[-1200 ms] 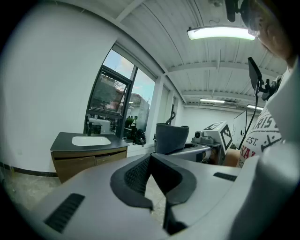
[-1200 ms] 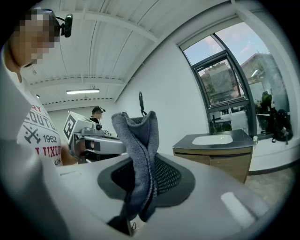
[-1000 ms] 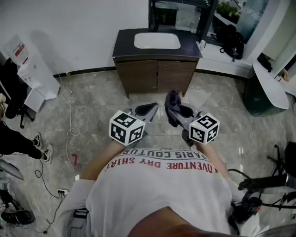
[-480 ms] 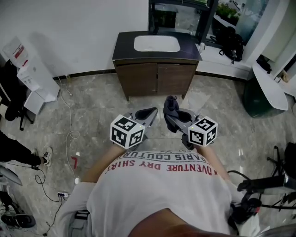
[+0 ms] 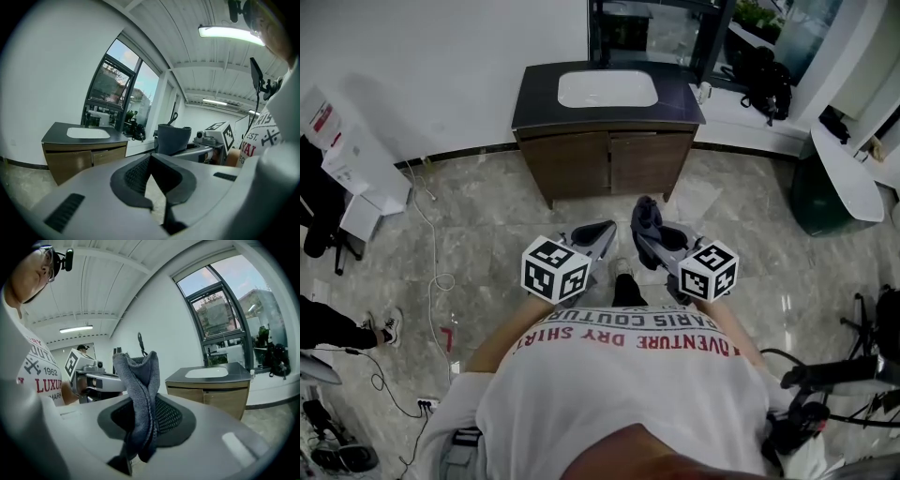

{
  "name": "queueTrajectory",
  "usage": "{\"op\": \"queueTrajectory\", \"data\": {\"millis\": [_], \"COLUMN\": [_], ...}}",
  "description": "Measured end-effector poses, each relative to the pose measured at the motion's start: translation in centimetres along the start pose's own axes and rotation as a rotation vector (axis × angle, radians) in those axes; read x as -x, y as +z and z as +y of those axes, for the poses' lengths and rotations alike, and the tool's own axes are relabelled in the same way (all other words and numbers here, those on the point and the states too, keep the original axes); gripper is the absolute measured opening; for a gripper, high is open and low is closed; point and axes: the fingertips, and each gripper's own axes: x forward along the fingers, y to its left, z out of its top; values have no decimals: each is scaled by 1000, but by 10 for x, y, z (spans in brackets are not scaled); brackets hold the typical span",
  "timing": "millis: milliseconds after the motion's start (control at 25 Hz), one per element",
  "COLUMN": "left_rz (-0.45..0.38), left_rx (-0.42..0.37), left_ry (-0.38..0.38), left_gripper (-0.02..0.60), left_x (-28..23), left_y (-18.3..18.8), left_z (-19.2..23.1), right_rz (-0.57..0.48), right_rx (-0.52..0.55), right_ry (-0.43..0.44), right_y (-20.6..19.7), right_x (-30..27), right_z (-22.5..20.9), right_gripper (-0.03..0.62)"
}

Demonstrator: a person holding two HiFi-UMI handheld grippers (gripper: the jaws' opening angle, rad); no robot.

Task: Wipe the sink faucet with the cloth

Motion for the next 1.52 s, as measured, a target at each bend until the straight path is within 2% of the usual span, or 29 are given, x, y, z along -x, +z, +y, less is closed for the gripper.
{"op": "queueTrajectory", "data": {"millis": [120, 280, 440, 600, 720, 840, 1000, 1160, 1360, 1520], "left_rz": [19, 44, 52, 61, 38, 27, 34, 7, 19, 33], "left_rx": [8, 18, 23, 4, -10, -8, -1, -16, -3, -4], "left_ry": [15, 43, 69, 89, 114, 135, 130, 114, 97, 84], "left_gripper": [2, 2, 1, 0, 1, 2, 1, 1, 1, 2], "left_x": [-34, -95, -167, -231, -267, -284, -307, -327, -357, -383], "left_y": [5, 21, 67, 120, 156, 167, 170, 190, 207, 238], "left_z": [30, 85, 144, 192, 226, 251, 279, 319, 391, 461], "right_rz": [6, 40, 35, 33, 0, -33, -3, 2, 6, 22], "right_rx": [-19, 27, 30, 10, 30, 47, 61, 94, 90, 79], "right_ry": [42, 71, 105, 110, 98, 85, 94, 74, 46, 42], "right_y": [2, 13, 53, 96, 129, 144, 147, 163, 187, 220], "right_x": [-27, -72, -107, -133, -152, -166, -189, -222, -282, -345], "right_z": [-37, -104, -189, -277, -331, -358, -384, -413, -460, -500], "right_gripper": [78, 78, 78, 78, 78, 78, 78, 78, 78, 78]}}
